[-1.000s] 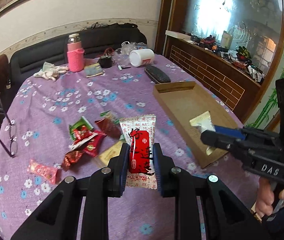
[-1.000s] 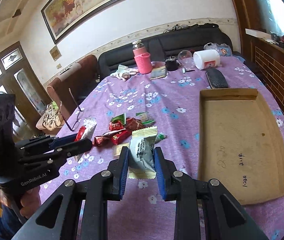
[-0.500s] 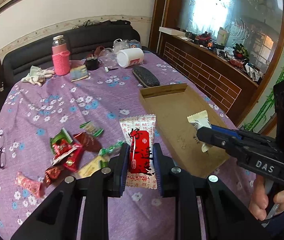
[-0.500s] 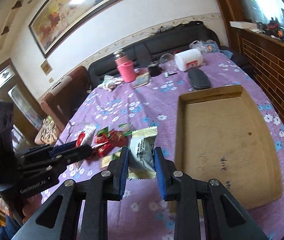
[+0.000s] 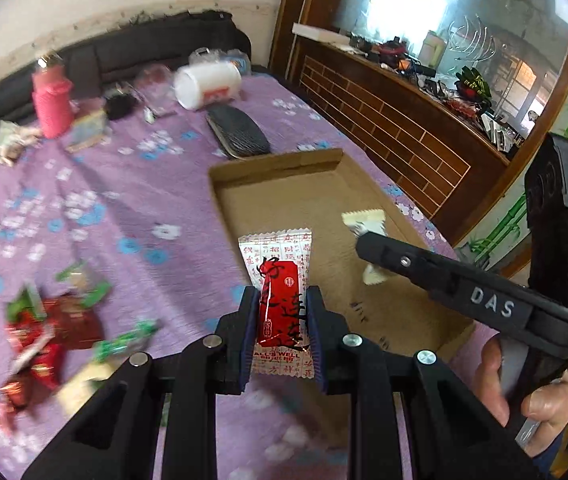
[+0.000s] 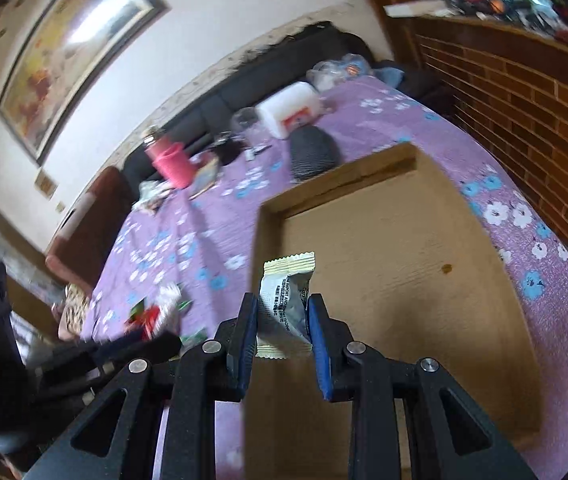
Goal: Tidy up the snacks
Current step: 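Carry both snacks over the tray and open the left tool to drop the bar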
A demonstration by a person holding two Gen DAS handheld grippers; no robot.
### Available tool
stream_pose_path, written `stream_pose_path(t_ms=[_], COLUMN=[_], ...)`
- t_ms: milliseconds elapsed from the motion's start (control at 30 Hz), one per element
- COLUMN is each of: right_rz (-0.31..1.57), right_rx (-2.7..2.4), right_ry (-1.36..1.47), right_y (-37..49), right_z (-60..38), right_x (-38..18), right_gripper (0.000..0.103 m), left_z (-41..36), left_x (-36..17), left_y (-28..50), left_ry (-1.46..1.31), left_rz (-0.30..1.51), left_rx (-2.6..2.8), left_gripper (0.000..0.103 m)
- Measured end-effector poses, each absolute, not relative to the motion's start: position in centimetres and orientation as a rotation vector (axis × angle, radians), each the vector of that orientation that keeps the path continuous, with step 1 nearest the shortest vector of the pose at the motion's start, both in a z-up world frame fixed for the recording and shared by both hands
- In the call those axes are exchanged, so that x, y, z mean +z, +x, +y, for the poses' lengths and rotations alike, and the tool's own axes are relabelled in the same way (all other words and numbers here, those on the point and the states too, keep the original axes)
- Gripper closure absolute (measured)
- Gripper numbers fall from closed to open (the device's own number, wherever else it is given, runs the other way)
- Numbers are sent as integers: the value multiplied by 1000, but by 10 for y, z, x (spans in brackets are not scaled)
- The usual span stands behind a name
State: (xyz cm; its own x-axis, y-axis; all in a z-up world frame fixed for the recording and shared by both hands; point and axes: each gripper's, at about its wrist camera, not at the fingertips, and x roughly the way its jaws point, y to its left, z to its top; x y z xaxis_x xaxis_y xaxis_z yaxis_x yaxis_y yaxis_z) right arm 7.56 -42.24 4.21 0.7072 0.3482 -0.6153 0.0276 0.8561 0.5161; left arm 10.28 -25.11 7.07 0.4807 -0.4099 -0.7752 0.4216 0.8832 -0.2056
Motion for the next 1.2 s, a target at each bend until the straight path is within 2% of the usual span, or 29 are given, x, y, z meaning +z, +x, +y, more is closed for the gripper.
stream_pose_path(t_ms=[267, 500, 933, 1033, 1100, 1200], right_rz=[808, 894, 903, 899, 898, 877], right_rx=[89, 66, 77, 76, 74, 82], right_ry=[522, 522, 543, 553, 557, 571], right_y=[91, 97, 97, 96, 96, 94], right_z=[-447, -449, -449, -451, -451, -453], right_x=[3, -17, -20, -18, -18, -14], right_gripper=[76, 76, 75, 75, 70, 69], left_z=[-301, -311, -316, -318, -319, -318], left_x=[14, 3, -2, -2, -1, 0], left_y=[119, 116, 108, 106, 105, 105], left_ry=[31, 78, 122, 132, 136, 134], left_rz=[1007, 1019, 1011, 1006, 1003, 995], left_rx=[-542, -579, -568, -573, -576, -574], left_gripper=[80, 80, 79, 74, 65, 62])
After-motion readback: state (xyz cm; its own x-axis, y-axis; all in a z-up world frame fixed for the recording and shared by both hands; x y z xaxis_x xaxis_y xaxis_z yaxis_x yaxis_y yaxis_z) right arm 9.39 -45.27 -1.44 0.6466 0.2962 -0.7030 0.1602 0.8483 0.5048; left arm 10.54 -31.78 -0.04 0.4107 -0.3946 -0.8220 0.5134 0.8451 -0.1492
